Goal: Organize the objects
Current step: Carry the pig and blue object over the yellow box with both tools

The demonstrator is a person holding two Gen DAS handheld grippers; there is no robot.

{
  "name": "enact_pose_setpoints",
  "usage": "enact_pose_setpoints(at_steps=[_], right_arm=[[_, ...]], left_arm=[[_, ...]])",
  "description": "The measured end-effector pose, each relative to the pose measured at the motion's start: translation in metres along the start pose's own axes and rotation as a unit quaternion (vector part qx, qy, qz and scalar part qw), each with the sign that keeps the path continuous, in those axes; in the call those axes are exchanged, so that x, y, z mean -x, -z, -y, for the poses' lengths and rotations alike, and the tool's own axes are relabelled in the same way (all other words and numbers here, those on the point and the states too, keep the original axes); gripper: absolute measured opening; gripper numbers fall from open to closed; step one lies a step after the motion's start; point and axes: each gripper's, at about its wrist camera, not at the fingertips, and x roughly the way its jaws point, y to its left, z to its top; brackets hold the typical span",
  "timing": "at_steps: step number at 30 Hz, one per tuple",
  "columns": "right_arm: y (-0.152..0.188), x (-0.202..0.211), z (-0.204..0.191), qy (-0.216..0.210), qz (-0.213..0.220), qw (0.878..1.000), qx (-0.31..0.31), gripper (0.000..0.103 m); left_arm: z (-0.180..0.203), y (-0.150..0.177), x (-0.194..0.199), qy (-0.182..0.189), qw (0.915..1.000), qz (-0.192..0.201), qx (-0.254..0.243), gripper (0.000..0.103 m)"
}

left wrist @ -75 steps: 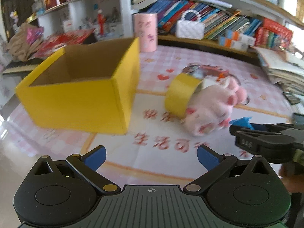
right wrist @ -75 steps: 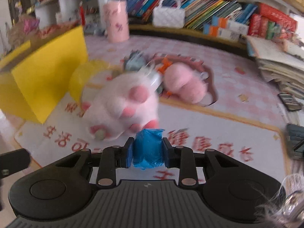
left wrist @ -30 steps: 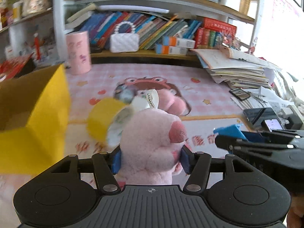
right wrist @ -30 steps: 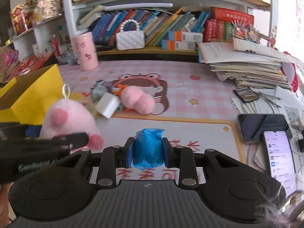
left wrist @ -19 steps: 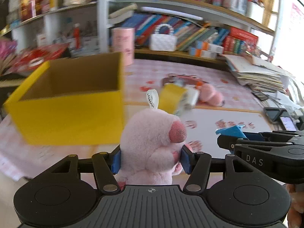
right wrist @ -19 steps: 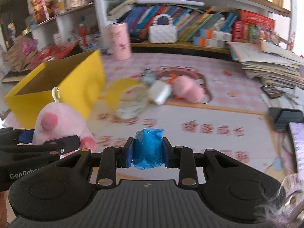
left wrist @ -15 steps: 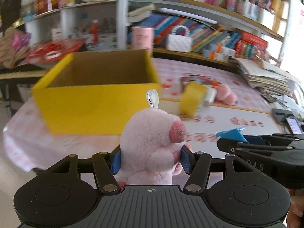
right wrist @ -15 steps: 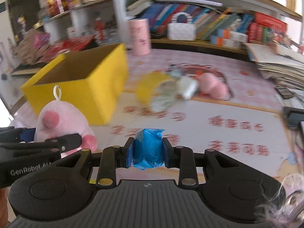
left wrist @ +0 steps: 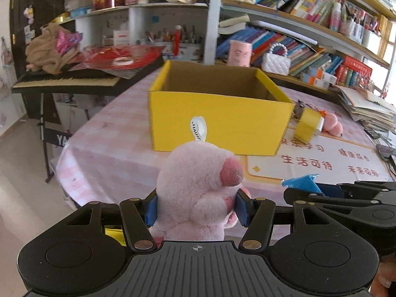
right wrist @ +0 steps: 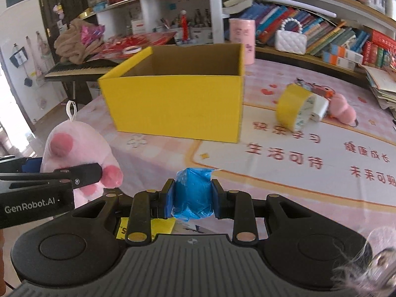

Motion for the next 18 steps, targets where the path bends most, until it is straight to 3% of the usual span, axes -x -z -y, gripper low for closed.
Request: enact_pose_setpoints(at_steps=[6, 18], right_arm=[[0.0, 0.005, -0.027, 0.002, 0.003, 1.0, 0.014, 0.028], [0.0, 0.016, -0.036, 0.019, 0.007, 1.0, 0.019, 0.028]], left_arm=[[-0.018, 0.002, 0.009, 0.007, 0.9999, 0.006, 0.005, 0.059], [-0.026, 0.004, 0.018, 0.027, 0.9994, 0.021, 0.006, 0.059]])
